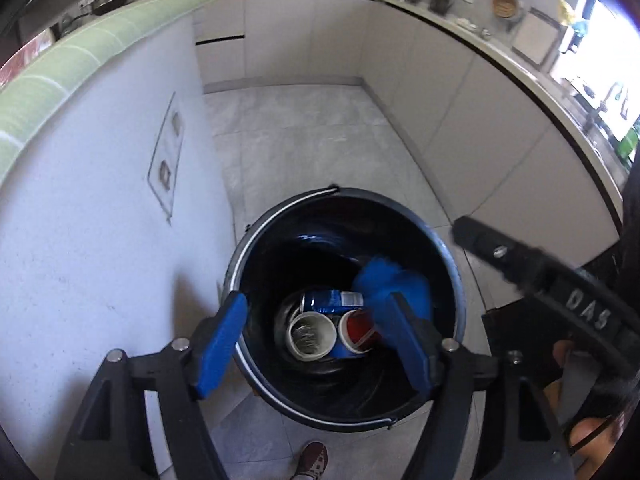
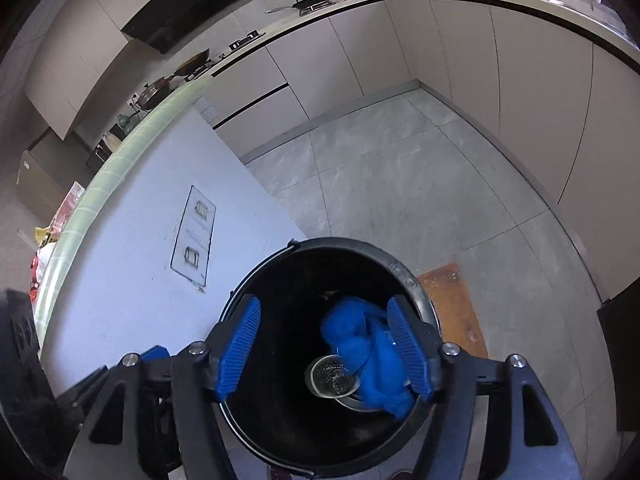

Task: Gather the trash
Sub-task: 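Open both tools to drop the scrubber and cloth into the bucket, then move both open tools back toward the items on the table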

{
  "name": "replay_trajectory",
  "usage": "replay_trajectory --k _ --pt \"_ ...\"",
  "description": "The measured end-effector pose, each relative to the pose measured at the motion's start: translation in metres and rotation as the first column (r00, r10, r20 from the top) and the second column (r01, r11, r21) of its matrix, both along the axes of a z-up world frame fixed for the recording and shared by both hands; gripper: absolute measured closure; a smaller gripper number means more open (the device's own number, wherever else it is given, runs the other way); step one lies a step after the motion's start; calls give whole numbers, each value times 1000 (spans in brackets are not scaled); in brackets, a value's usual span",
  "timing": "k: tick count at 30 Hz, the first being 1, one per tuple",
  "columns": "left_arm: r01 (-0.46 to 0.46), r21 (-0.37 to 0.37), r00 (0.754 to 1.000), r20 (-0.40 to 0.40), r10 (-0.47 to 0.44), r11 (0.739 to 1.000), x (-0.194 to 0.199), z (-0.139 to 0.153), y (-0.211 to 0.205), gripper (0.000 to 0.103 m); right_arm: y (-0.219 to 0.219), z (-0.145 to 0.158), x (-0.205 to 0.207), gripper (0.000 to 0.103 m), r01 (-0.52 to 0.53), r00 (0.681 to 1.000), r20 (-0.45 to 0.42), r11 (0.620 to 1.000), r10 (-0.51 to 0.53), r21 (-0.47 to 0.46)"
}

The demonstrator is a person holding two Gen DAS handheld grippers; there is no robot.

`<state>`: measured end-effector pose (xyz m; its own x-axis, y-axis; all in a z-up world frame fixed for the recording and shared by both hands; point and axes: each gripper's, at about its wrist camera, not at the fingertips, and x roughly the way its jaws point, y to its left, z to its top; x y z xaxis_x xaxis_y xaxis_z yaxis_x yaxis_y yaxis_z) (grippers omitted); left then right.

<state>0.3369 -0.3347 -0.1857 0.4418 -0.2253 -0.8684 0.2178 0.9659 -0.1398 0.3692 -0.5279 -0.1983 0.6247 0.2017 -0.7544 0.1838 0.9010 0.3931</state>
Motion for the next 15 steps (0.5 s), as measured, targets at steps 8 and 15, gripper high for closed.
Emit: replay_trajectory --k 8,15 --pt "36 -30 998 46 -34 999 -15 50 -13 30 -6 45 -19 35 49 999 5 997 -48 -56" --pt "87 -90 992 94 -79 992 -17 104 -16 30 -11 92 -52 35 127 992 -4 988 -128 -85"
